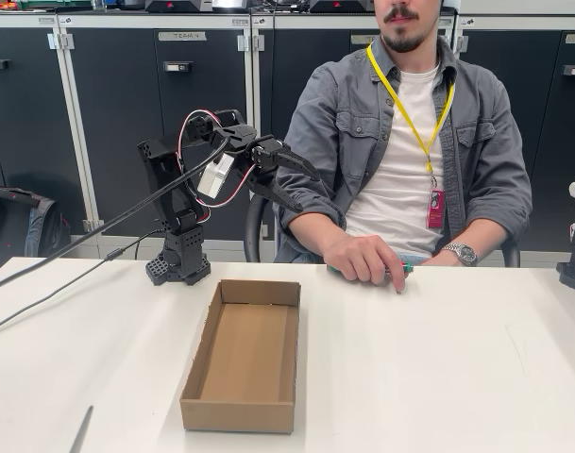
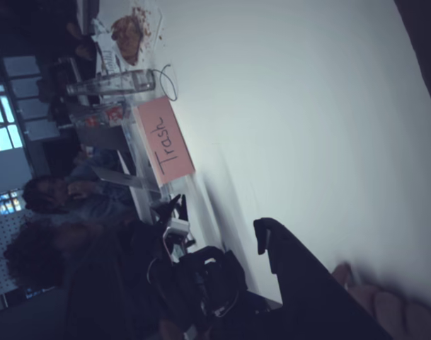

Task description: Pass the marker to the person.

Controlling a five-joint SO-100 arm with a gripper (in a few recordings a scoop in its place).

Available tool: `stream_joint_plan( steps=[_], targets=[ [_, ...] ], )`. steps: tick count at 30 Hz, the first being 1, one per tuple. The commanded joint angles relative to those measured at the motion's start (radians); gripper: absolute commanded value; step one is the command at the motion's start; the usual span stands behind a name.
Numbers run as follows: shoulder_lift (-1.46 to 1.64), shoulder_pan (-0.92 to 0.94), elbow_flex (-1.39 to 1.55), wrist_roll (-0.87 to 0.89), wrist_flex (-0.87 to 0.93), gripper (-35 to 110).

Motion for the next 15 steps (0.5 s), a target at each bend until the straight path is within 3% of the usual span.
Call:
stream_joint_plan(
  steps=[1,15],
  targets=[
    [0.052,0.005,-0.005,-0.020,0.014,39],
    [0.078,0.017,0.028,-0.029,0.034,39]
  ],
)
